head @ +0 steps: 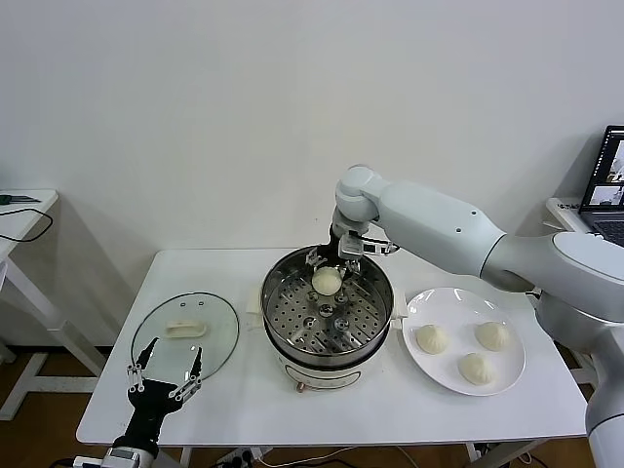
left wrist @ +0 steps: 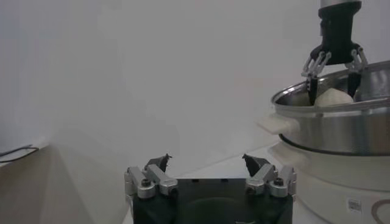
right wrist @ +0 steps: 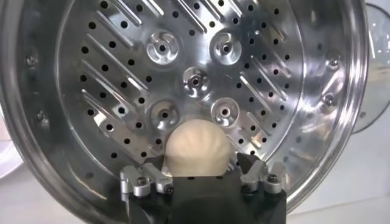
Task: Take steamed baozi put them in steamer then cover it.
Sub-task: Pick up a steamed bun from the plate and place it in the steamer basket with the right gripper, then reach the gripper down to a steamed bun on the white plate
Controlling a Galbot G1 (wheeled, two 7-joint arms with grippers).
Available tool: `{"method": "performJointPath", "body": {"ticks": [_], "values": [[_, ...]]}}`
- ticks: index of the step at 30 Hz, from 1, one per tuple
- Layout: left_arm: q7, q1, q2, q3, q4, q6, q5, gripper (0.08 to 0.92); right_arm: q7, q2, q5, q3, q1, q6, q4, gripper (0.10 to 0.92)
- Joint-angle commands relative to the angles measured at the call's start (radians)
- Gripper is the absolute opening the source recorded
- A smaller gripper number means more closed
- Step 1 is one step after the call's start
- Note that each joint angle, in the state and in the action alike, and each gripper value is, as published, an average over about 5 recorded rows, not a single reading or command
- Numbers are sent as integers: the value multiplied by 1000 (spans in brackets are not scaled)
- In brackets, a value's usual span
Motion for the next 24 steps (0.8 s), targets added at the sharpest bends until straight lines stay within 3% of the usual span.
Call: {"method": "performJointPath", "body": {"ticks": [1,8,14,24], "values": [[-1,4,1,2,-6,1,0,823,-20,-64,109,-7,46,-47,70,822],[-4,12,-1,13,-18,2,5,823,-88,-248,388,-97,272,-200,244,823],[-4,20,1,17,-25,1,8,823,-163,-448,575,-192,383,-489,364,823],[-3,27,7,26,-35,-3,10,823,-206,-670,582,-236,275,-891,395,823]]}}
